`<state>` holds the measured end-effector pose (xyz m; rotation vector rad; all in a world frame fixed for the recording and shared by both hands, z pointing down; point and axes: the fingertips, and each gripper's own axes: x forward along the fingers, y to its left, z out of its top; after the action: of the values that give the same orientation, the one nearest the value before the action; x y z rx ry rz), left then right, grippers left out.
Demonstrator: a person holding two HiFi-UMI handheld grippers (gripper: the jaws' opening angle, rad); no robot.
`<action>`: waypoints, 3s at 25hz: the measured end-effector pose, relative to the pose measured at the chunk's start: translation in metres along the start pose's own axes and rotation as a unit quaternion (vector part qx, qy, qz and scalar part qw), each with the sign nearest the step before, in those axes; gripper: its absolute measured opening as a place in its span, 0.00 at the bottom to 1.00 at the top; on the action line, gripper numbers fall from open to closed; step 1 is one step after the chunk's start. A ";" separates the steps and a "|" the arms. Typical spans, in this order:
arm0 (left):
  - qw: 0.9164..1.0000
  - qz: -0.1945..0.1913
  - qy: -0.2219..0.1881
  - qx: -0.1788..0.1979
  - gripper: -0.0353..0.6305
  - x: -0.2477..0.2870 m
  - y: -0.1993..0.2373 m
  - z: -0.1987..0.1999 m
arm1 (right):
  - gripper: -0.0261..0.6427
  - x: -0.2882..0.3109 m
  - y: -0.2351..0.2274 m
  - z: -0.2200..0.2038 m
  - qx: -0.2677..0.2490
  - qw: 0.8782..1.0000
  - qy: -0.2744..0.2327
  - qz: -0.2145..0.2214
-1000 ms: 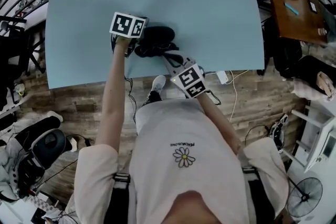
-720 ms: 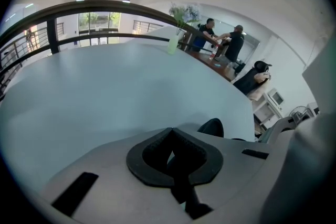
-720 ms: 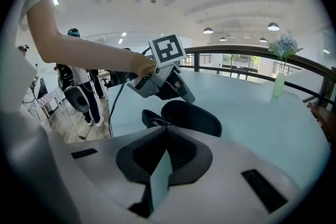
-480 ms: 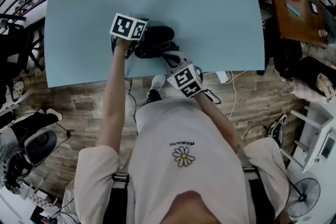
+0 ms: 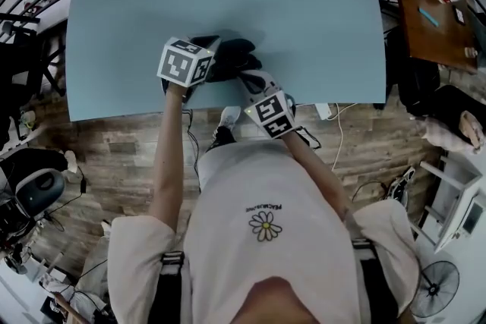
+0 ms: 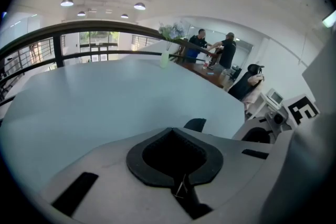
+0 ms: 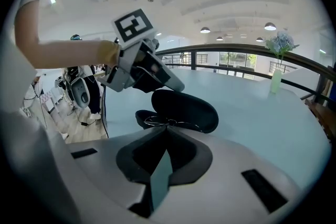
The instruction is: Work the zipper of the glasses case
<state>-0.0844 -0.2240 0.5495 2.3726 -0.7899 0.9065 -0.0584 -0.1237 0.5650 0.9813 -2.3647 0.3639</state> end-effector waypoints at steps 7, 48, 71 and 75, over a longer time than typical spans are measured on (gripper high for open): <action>1.000 -0.020 0.000 0.019 0.07 -0.020 -0.047 -0.026 | 0.05 0.002 0.005 -0.012 0.000 1.000 0.010 0.006; 0.998 0.036 0.050 0.001 0.07 -0.029 -0.057 -0.073 | 0.05 -0.016 0.015 -0.017 -0.137 0.977 0.096 0.134; 0.991 0.064 0.016 0.116 0.07 -0.047 -0.002 -0.064 | 0.05 0.051 0.094 0.025 -0.234 0.962 0.074 0.118; 0.992 0.064 0.007 0.111 0.07 -0.043 -0.001 -0.062 | 0.05 0.049 0.082 0.024 -0.229 0.965 0.075 0.104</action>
<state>-0.1374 -0.1712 0.5600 2.5251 -0.8839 1.1136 -0.1554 -0.1047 0.5705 0.4740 -2.2684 -0.0373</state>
